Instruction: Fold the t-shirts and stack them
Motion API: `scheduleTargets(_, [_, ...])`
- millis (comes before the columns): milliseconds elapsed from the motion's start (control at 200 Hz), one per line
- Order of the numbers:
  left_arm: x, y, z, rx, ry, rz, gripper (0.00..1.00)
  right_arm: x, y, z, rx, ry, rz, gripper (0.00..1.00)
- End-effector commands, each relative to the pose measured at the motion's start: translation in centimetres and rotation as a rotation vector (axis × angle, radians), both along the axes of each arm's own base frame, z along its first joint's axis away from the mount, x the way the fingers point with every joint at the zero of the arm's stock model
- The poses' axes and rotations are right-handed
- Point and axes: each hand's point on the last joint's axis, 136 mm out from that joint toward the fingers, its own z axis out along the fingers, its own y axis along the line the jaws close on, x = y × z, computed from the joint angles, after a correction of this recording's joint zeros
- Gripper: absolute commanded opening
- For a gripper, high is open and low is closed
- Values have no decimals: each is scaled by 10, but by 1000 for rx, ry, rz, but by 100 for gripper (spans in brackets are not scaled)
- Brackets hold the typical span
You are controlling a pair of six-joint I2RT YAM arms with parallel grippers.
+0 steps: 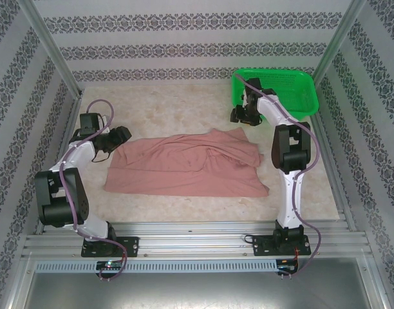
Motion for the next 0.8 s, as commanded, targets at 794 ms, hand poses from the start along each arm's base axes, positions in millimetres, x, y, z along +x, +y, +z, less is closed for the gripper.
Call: scheduleTargets(794, [-30,5,15,26,-25,39,62,-13,-18,-52,-152,124,-26,40])
